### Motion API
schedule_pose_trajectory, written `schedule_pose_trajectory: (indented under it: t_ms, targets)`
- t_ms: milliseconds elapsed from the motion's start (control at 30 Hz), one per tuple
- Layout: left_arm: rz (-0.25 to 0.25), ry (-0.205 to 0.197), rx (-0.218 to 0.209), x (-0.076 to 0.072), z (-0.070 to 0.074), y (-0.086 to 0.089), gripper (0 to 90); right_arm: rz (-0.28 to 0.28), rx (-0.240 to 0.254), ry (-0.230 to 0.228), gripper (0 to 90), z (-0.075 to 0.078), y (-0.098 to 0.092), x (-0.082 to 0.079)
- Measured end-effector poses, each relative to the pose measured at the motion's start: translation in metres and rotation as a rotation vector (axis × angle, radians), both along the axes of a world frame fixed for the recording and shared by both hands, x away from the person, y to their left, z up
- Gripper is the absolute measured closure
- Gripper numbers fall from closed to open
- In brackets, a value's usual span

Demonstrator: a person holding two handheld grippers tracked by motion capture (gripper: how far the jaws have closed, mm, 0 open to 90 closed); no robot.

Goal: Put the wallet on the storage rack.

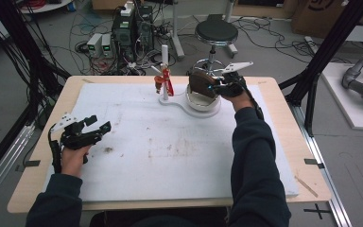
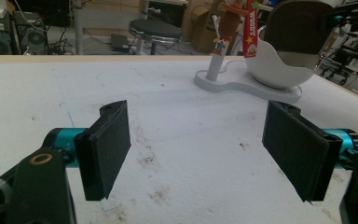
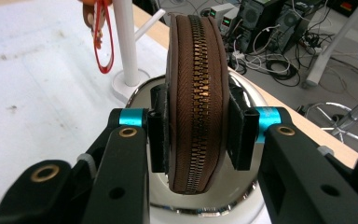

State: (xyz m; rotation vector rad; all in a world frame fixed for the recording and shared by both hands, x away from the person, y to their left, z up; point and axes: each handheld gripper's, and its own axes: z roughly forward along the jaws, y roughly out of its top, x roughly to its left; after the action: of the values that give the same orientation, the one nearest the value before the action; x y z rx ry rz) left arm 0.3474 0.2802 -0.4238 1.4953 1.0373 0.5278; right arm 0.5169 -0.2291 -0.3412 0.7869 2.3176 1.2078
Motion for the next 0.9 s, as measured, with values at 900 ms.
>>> schedule_pose_trajectory:
  t_ms: [900]
  targets:
    - [0.006,0.004,-0.007,-0.002,0.0,0.001,23.3,0.052,-0.049,0.074,75.3,-0.012,0.006,-0.005]
